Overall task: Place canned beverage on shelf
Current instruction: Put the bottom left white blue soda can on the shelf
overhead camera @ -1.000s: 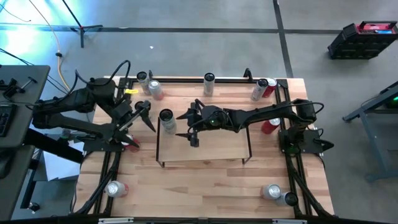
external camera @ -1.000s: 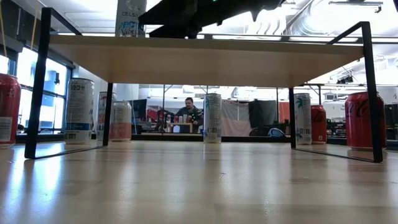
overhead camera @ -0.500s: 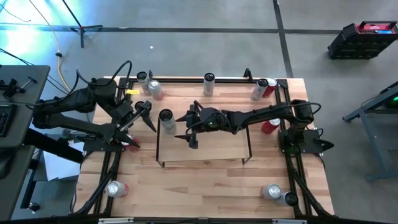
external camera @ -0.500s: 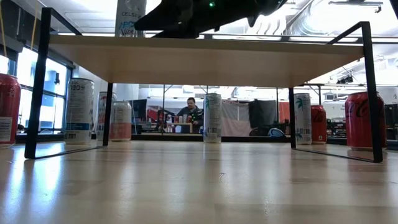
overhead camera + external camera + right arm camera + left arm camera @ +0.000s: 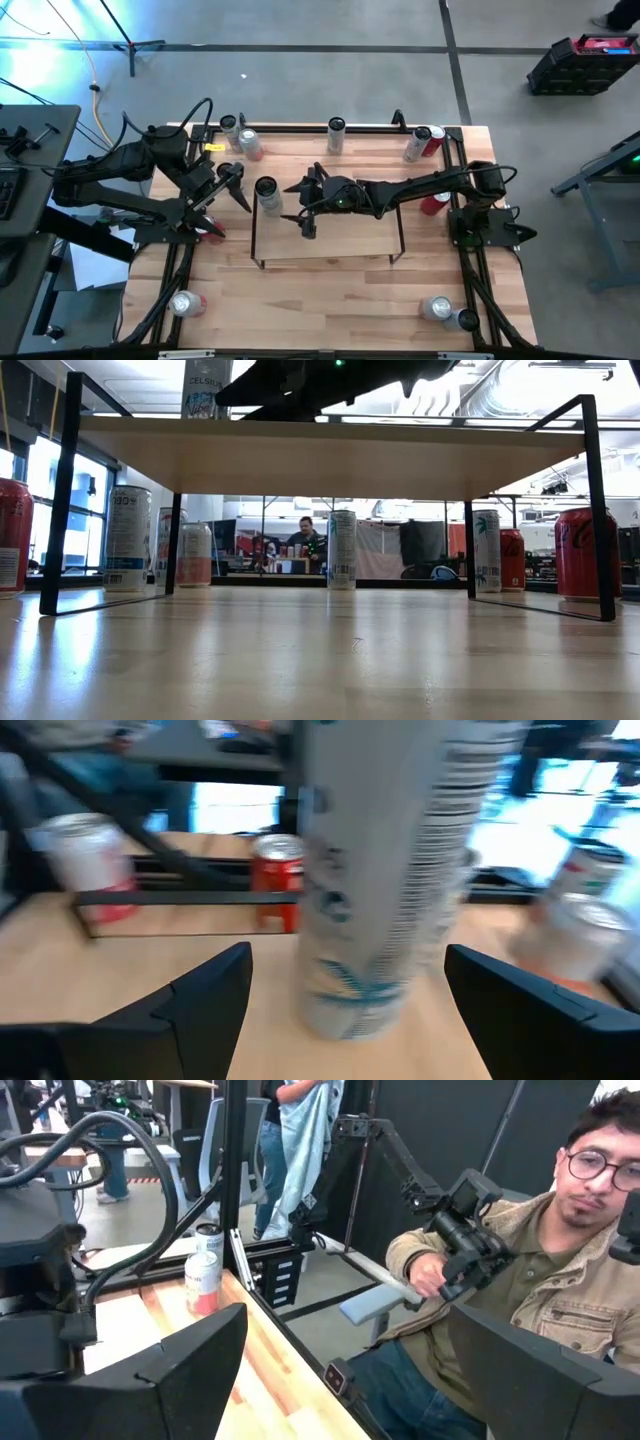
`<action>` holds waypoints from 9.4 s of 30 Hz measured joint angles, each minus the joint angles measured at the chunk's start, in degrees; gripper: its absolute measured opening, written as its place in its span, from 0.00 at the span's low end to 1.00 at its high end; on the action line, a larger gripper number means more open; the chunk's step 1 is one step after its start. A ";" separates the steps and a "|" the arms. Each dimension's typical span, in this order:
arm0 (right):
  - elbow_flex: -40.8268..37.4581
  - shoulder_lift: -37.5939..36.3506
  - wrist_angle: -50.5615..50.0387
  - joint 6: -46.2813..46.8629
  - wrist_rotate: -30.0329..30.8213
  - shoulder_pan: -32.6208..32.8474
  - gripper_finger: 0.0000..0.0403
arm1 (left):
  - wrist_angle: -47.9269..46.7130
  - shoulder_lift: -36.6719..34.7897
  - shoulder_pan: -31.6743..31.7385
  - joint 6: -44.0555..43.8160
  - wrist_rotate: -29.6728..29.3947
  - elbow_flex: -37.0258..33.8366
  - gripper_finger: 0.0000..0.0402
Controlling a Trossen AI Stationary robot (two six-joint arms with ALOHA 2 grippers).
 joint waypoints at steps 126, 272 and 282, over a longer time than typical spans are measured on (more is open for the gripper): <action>6.51 9.01 20.29 2.39 -19.35 -5.35 0.85 | -0.52 0.68 -2.43 1.37 -0.04 -0.02 0.84; 6.51 6.13 20.08 -0.48 11.28 1.99 0.74 | -1.74 0.69 -2.43 0.70 0.00 -0.02 0.84; 6.45 2.60 18.06 -1.95 10.80 1.99 0.74 | -1.74 0.70 -2.43 0.65 -0.01 -0.02 0.84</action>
